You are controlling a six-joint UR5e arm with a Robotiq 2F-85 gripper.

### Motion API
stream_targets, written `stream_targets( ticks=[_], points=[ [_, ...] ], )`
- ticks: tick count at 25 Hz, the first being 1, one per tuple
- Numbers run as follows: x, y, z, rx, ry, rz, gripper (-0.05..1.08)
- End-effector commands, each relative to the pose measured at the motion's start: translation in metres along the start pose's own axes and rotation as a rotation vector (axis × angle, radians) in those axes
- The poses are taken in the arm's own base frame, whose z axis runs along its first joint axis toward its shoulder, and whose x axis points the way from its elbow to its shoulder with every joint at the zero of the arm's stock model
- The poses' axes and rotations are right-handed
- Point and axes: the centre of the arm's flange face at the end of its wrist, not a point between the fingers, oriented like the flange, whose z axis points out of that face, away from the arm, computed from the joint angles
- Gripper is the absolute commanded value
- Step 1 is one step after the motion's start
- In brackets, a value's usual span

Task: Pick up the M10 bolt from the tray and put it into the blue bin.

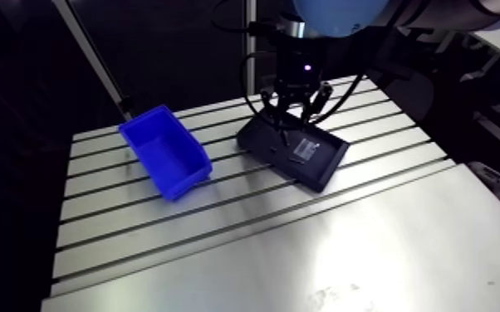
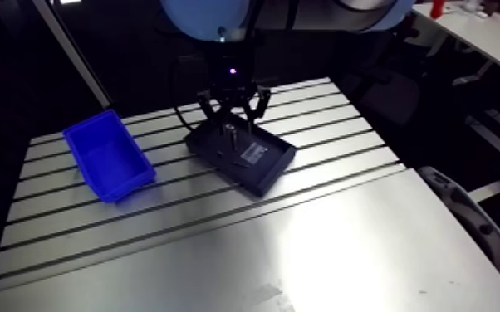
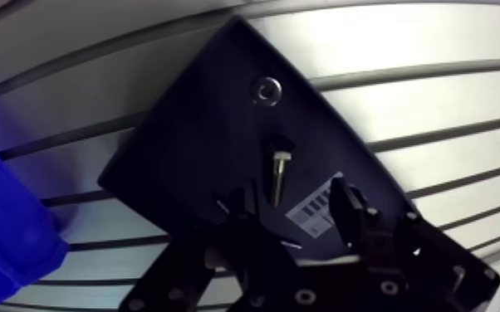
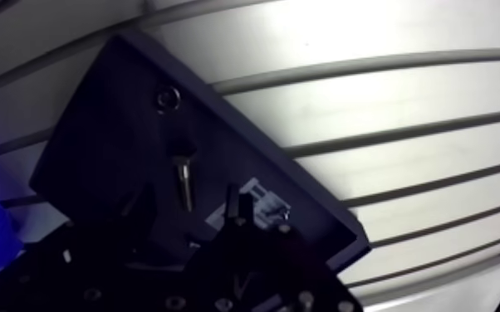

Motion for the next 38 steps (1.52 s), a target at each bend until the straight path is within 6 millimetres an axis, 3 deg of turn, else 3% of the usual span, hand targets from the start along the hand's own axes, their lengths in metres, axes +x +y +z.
stream_targets(
  ticks=[1,38],
  points=[
    [0.0003,-0.0001,0.0036,0.003,-0.006,0.0,0.45],
    [0.003,-0.0009,0.0132,0.002,0.0,-0.002,0.59]
  ],
)
